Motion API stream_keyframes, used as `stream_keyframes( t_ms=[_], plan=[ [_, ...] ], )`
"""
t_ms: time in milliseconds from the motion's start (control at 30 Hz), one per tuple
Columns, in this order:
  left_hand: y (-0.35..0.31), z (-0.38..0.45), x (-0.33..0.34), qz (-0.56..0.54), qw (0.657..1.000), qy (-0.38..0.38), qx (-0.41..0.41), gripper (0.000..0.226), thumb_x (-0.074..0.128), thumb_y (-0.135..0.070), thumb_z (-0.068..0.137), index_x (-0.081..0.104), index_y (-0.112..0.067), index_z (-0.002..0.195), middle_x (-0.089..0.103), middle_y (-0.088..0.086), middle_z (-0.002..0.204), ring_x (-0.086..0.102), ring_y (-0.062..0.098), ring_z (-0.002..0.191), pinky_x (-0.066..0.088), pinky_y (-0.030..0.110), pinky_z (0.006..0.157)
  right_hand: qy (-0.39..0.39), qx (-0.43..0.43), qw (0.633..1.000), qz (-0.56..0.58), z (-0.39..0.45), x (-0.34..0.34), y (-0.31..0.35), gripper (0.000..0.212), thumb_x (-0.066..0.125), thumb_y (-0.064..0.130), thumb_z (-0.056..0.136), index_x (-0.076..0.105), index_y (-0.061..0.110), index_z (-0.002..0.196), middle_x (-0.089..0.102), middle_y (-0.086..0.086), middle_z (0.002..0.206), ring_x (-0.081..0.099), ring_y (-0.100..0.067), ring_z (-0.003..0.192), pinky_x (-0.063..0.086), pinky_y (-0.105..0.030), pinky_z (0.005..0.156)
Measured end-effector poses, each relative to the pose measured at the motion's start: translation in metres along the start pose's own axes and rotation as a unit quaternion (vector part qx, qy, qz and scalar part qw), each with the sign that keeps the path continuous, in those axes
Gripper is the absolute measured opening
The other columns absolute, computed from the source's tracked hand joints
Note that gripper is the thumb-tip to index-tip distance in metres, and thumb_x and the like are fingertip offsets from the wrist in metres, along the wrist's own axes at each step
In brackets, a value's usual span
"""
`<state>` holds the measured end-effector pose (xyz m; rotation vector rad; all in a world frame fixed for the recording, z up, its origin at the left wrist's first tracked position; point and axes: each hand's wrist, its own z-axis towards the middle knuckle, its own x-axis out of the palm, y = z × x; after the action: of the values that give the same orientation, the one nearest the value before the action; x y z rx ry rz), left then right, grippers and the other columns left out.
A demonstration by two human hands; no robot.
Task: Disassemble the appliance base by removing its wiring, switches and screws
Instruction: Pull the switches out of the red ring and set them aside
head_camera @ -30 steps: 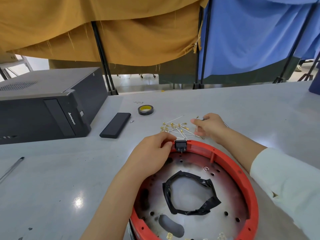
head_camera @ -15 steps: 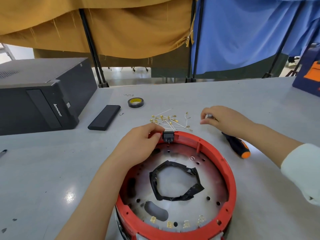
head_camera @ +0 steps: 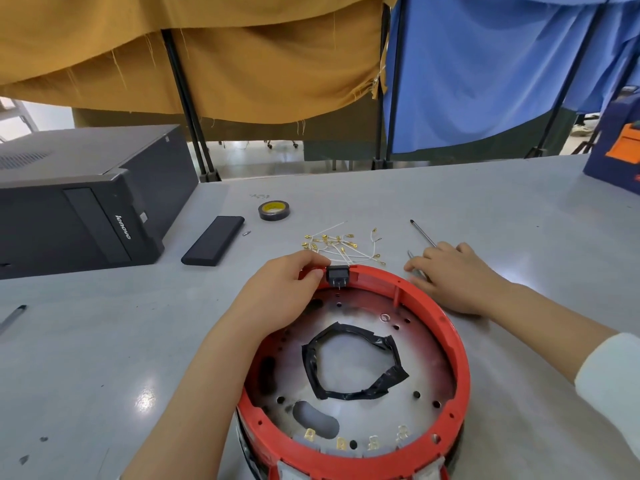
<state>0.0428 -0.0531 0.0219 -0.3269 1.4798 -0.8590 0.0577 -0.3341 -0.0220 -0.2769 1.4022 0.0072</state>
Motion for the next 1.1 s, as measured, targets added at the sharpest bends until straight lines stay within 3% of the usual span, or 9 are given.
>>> stream_keyframes(
  t_ms=[167,300,400,467,567,667,833,933,1100],
  plan=[
    [0.0,0.0,0.0,0.002,1.0,0.005,0.001,0.023,0.049,-0.025,0.095,0.062,-0.037,0.11,0.064,-0.015,0.109,0.056,0.006,0.103,0.042,0.027,0.093,0.015,0.004,1.0,-0.002,-0.005,-0.014,0.002,0.039,0.029,0.05,0.097,0.048,0.036,0.128,0.054,0.006,0.114,0.042,-0.017,0.113,0.03,-0.034,0.09],
    [0.0,0.002,0.0,0.008,1.0,0.006,-0.001,0.025,0.048,-0.025,0.095,0.062,-0.035,0.112,0.062,-0.015,0.108,0.055,0.007,0.103,0.039,0.023,0.087,-0.08,0.012,0.959,0.27,0.0,-0.056,0.026,0.031,0.04,0.037,0.098,0.057,0.025,0.121,0.059,0.003,0.112,0.05,-0.015,0.104,0.038,-0.029,0.086],
    [-0.001,0.003,0.001,0.021,1.0,0.013,0.005,0.027,0.045,-0.02,0.096,0.062,-0.032,0.114,0.063,-0.013,0.111,0.054,0.009,0.105,0.039,0.024,0.088,-0.019,-0.042,0.92,0.39,0.003,-0.083,0.067,0.038,0.048,0.044,0.093,0.054,0.023,0.125,0.057,0.003,0.117,0.053,-0.012,0.103,0.039,-0.023,0.084],
    [-0.002,0.003,0.001,0.005,1.0,0.005,-0.001,0.027,0.046,-0.015,0.096,0.063,-0.029,0.112,0.065,-0.01,0.109,0.056,0.011,0.105,0.041,0.028,0.092,0.038,-0.082,0.948,0.306,-0.001,-0.081,0.097,0.049,0.052,0.05,0.089,0.049,0.021,0.128,0.055,0.0,0.121,0.051,-0.017,0.109,0.041,-0.03,0.091],
    [0.0,0.0,0.003,0.021,0.999,-0.023,-0.017,0.029,0.046,-0.011,0.095,0.064,-0.027,0.111,0.065,-0.006,0.11,0.056,0.013,0.104,0.039,0.024,0.086,-0.015,-0.104,0.986,0.13,-0.002,-0.068,0.119,0.043,0.047,0.043,0.093,0.045,0.013,0.124,0.052,-0.008,0.12,0.049,-0.026,0.111,0.045,-0.038,0.085],
    [-0.001,-0.002,0.002,0.08,0.997,-0.015,-0.016,0.029,0.043,-0.012,0.096,0.062,-0.026,0.114,0.064,-0.002,0.112,0.055,0.017,0.103,0.039,0.025,0.082,-0.057,-0.114,0.985,0.115,0.003,-0.064,0.117,0.034,0.042,0.039,0.095,0.046,0.012,0.115,0.056,-0.009,0.113,0.056,-0.029,0.1,0.044,-0.037,0.073],
    [-0.006,0.009,-0.015,0.128,0.988,0.087,-0.009,0.023,0.042,-0.02,0.098,0.059,-0.028,0.112,0.055,-0.009,0.104,0.048,0.01,0.097,0.031,0.022,0.078,-0.085,-0.188,0.975,0.08,0.012,-0.067,0.11,0.033,0.047,0.041,0.091,0.049,0.013,0.11,0.062,-0.007,0.103,0.059,-0.028,0.088,0.032,-0.031,0.059],
    [-0.005,0.008,-0.002,0.128,0.99,0.055,0.015,0.018,0.039,-0.022,0.099,0.052,-0.021,0.088,0.051,-0.003,0.093,0.05,0.018,0.094,0.03,0.025,0.074,-0.103,-0.179,0.976,0.064,0.016,-0.066,0.114,0.034,0.048,0.043,0.09,0.052,0.014,0.106,0.063,-0.006,0.101,0.059,-0.028,0.087,0.027,-0.03,0.058],
    [0.005,0.006,0.002,0.068,0.997,0.033,0.024,0.021,0.041,-0.023,0.099,0.056,-0.018,0.085,0.053,-0.006,0.084,0.051,0.016,0.087,0.033,0.025,0.07,-0.125,-0.172,0.976,0.044,0.018,-0.057,0.118,0.03,0.046,0.04,0.09,0.05,0.013,0.102,0.065,-0.007,0.095,0.061,-0.032,0.081,0.022,-0.032,0.054]
  ],
)
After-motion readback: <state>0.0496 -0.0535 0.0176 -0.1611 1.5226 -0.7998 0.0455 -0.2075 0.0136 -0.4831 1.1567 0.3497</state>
